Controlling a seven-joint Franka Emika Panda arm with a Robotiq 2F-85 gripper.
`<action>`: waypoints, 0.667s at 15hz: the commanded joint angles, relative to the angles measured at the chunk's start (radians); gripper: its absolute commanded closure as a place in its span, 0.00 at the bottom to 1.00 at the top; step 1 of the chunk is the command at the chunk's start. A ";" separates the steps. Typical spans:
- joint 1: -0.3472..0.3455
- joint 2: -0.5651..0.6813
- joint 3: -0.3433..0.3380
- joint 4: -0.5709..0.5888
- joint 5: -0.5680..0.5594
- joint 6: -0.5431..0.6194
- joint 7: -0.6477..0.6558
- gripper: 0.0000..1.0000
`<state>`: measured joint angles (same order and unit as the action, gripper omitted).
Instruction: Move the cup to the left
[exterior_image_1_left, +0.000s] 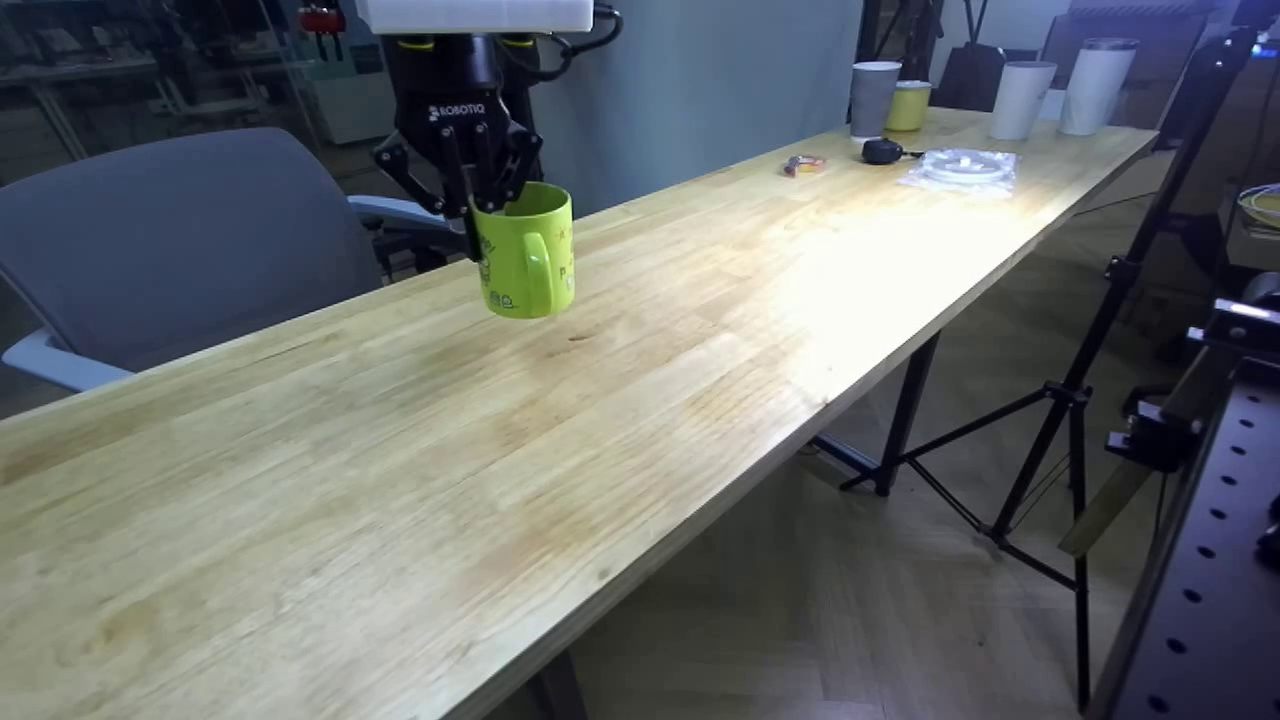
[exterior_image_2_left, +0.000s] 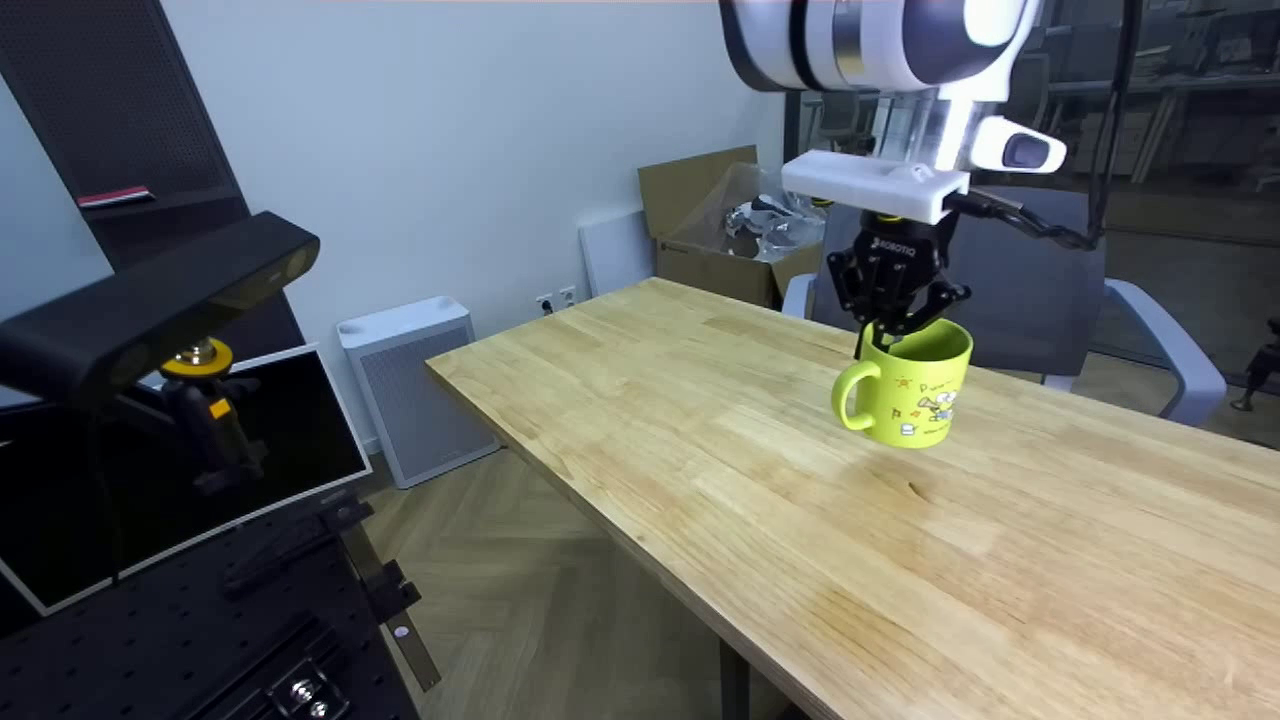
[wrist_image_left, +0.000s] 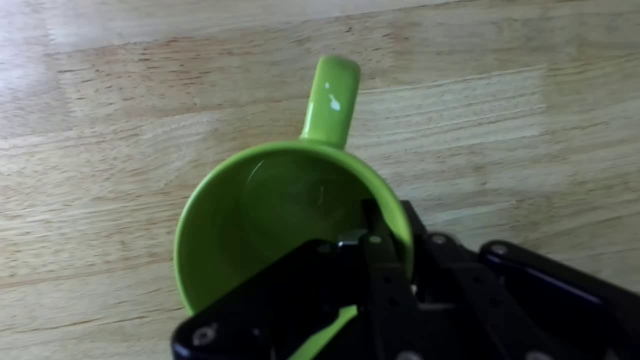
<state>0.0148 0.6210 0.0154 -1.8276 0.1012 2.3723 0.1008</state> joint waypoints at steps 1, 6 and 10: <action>0.034 -0.061 0.008 -0.071 -0.021 0.007 -0.002 0.97; 0.062 -0.069 0.019 -0.147 -0.021 0.127 -0.014 0.97; 0.054 -0.071 0.034 -0.192 -0.011 0.178 -0.041 0.97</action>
<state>0.0773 0.5968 0.0373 -1.9636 0.0928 2.5297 0.0743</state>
